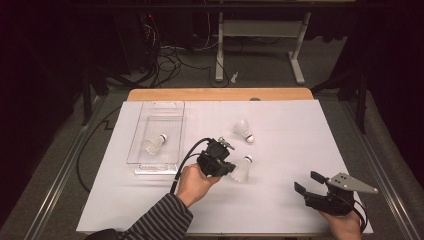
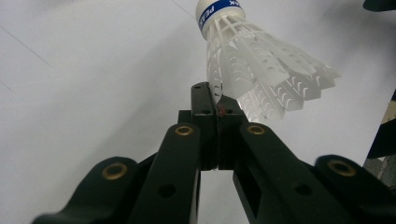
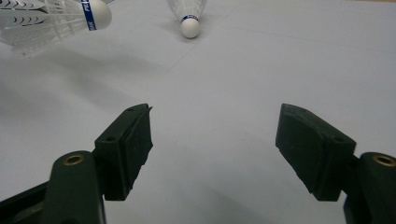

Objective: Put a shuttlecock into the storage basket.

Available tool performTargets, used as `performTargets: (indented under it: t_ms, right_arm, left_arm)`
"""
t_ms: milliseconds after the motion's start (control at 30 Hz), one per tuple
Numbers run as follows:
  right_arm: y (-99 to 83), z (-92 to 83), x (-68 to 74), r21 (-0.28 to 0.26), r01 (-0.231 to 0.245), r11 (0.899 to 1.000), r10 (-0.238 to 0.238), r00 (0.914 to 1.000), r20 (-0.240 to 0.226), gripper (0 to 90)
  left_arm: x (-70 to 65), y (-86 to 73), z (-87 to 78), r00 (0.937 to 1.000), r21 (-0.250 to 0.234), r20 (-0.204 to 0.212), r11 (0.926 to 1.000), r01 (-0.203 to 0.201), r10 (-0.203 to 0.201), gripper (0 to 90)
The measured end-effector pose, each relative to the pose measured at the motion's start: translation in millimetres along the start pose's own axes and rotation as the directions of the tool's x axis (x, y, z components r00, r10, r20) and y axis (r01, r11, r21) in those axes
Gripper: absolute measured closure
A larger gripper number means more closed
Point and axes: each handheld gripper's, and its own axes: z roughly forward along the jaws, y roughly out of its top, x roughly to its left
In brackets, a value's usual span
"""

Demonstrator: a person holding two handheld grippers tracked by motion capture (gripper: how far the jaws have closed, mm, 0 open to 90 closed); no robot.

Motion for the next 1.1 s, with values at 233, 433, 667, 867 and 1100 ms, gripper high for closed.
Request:
performTargets:
  t_ms: [233, 433, 667, 867, 1100]
  right_arm:
    - [0.1, 0.0, 0.1, -0.001, 0.002, 1.0, -0.002, 1.0, 0.0, 27.7]
    - [0.1, 0.1, 0.3, 0.001, 0.0, 1.0, 0.0, 1.0, 0.0, 27.7]
    - [0.1, 0.1, 0.3, 0.0, 0.002, 1.0, -0.002, 1.0, 0.001, 27.7]
    - [0.1, 0.1, 0.3, -0.001, 0.002, 1.0, -0.002, 1.0, 0.001, 27.7]
    - [0.1, 0.0, 0.4, 0.0, 0.001, 1.0, -0.001, 1.0, 0.0, 27.7]
  left_arm:
    - [2.0, -2.1, -4.1, 1.0, -0.005, 0.005, 1.0, 0.007, -0.007, 89.5]
    - [4.3, -3.8, -7.5, 0.9999, -0.008, 0.005, 0.9999, 0.013, -0.013, 89.5]
    - [6.2, -5.4, -11.2, 0.9998, -0.014, 0.004, 0.9998, 0.017, -0.017, 89.5]
    - [7.9, -6.3, -14.0, 0.9997, -0.019, 0.005, 0.9995, 0.023, -0.023, 89.5]
    - [10.2, -7.9, -18.6, 0.9996, -0.026, 0.005, 0.9993, 0.028, -0.028, 89.5]
